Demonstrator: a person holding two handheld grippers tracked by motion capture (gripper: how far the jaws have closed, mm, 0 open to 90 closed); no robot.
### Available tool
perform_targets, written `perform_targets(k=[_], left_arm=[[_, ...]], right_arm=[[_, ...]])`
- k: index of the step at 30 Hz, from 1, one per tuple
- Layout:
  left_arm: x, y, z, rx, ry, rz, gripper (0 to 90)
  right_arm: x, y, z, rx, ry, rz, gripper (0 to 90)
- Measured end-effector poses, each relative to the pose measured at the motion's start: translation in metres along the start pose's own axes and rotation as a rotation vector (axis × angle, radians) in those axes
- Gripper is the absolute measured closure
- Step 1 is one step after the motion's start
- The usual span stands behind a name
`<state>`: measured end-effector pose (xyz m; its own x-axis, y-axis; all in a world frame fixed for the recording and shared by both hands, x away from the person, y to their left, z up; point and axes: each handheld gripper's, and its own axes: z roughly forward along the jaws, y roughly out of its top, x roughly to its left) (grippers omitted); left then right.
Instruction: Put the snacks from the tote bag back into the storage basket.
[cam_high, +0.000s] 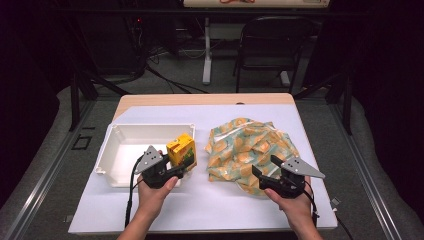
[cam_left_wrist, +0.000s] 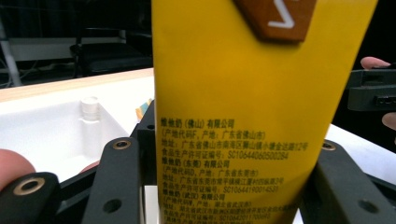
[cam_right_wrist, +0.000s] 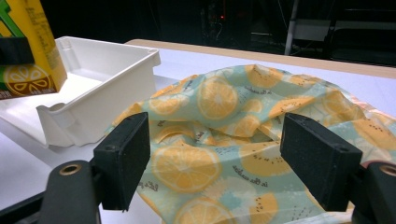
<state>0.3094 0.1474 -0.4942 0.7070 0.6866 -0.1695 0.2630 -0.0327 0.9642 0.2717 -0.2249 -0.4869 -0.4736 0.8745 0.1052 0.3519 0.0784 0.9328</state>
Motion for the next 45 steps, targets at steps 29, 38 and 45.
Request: perform_targets(k=[29, 38, 45], left_arm=[[0.033, -0.013, -0.006, 0.002, 0.113, -0.046, 51.1], [0.04, -0.023, -0.002, 0.011, 0.175, -0.04, 51.1], [0.046, -0.031, 0.005, 0.057, 0.194, -0.042, 51.3]], right_arm=[[-0.007, -0.005, 0.005, 0.016, -0.019, -0.013, 24.1], [-0.007, -0.006, 0.007, 0.012, -0.019, -0.01, 24.3], [-0.008, -0.007, 0.007, 0.016, -0.022, -0.012, 24.6]])
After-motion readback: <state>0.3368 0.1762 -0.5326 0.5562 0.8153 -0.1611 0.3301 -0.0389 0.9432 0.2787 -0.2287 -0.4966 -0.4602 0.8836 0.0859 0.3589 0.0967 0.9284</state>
